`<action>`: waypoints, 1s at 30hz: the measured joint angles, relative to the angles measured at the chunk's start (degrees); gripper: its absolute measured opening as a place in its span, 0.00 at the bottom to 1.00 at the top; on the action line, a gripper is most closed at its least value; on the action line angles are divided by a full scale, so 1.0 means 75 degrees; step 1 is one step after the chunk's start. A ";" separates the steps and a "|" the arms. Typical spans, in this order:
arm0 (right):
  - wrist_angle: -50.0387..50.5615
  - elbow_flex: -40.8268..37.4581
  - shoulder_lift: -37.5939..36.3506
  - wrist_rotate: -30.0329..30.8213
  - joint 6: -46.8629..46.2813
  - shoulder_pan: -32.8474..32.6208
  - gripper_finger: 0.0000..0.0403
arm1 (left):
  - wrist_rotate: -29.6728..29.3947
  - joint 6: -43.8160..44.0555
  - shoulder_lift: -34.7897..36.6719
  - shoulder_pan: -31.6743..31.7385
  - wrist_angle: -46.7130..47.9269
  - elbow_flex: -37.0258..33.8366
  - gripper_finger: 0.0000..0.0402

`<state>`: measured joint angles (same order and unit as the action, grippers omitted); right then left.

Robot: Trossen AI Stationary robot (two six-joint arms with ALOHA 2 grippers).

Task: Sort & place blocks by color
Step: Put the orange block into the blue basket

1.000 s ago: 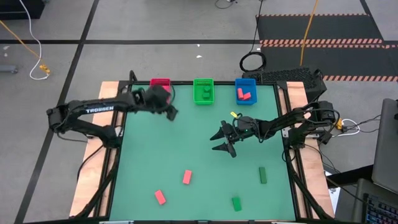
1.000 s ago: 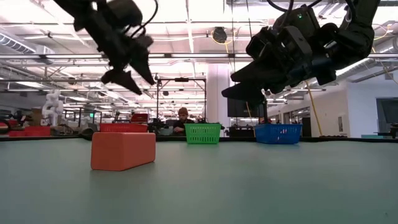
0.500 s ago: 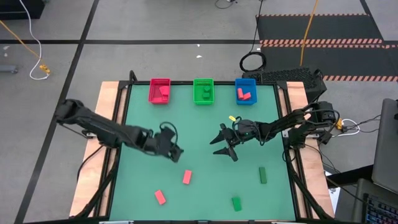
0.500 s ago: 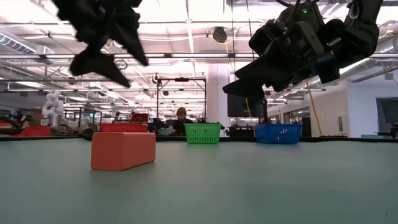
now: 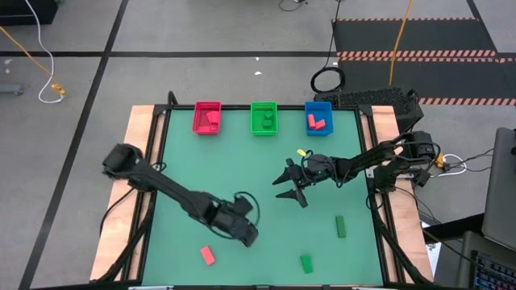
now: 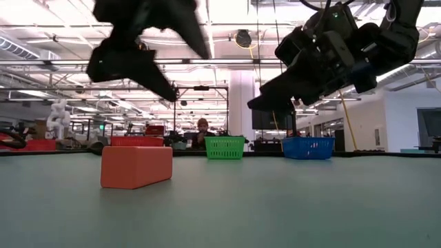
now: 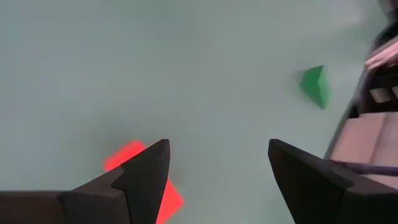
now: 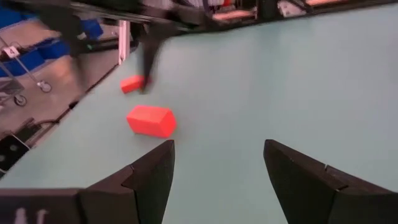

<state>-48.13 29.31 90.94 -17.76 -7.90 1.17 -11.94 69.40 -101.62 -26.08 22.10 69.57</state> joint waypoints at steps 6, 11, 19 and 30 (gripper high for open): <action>0.0295 0.0001 -0.0049 -0.0006 0.0004 0.0048 0.60 | 0.0510 0.0587 -0.1090 -0.0036 0.2950 0.1696 0.68; 0.0552 0.0010 -0.0216 -0.0012 0.0006 0.0100 0.60 | 0.0938 0.0827 -0.1579 -0.0042 0.3006 0.1961 0.68; 0.0611 0.0002 -0.0320 -0.0015 -0.0035 0.0102 0.60 | 0.1497 0.1017 -0.2073 -0.0036 0.3039 0.1954 0.68; 0.0625 0.0005 -0.0323 -0.0017 -0.0041 0.0102 0.60 | 0.1234 0.0811 -0.2072 -0.0014 0.3607 0.1916 0.56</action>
<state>-43.44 29.34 88.51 -17.89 -8.21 1.93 -2.69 75.48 -117.16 -26.18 49.15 83.93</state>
